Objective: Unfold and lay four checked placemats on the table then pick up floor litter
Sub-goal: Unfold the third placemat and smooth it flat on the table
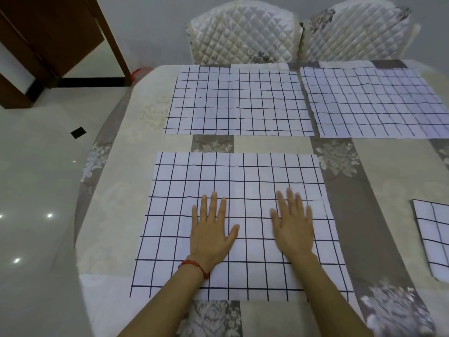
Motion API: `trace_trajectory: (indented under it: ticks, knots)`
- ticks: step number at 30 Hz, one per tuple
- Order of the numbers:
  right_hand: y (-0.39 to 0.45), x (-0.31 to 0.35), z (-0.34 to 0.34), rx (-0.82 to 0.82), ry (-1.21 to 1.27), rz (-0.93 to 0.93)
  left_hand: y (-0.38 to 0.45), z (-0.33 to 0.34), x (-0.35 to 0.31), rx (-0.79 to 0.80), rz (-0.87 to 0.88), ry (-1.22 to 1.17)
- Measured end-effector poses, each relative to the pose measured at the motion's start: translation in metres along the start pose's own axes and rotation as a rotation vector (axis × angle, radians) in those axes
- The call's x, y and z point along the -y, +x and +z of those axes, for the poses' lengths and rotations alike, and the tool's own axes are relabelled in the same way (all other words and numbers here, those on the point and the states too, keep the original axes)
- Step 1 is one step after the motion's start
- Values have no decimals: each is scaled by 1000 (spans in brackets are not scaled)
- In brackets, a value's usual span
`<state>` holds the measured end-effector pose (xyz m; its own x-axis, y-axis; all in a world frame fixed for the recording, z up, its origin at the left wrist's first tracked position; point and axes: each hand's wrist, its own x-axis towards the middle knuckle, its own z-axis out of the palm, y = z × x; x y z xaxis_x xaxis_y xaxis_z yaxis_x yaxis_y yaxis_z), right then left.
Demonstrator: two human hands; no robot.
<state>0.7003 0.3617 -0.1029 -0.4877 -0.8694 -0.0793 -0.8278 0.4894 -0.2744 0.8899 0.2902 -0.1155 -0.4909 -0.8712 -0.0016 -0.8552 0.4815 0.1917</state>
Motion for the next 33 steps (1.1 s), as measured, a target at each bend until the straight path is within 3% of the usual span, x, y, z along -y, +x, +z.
trace_trajectory:
  ticks: [8, 9, 12, 14, 17, 20, 23, 24, 26, 29, 33]
  knots:
    - [-4, -14, -8, -24, 13, 88, 14, -12, -19, -29, -270, -136]
    - [-4, -14, -7, -28, 13, 87, 19, -17, -29, -15, -185, -111]
    - [-4, -14, -6, -47, -16, 82, 38, -17, -55, 140, 385, -39]
    - [-3, -15, -5, -58, -11, 75, 63, -19, -48, 274, 507, -20]
    - [-3, -17, -4, -58, 6, 75, 102, -25, -5, 204, 301, 61]
    - [-4, -16, -2, -73, 15, 71, 118, -33, 50, 165, -57, 20]
    - [-3, -16, -2, -66, 17, 78, 105, -41, 56, 74, -322, -53]
    - [-4, -16, -2, -65, 17, 80, 96, -42, 44, 21, -281, -39]
    - [-4, -16, -4, -63, 16, 82, 67, -41, 8, -11, -28, -103]
    - [-3, -15, -5, -43, -9, 87, 14, -23, -26, 120, 224, -111]
    - [-4, -14, -7, -17, -1, 90, -18, -6, 12, 53, 32, 8]
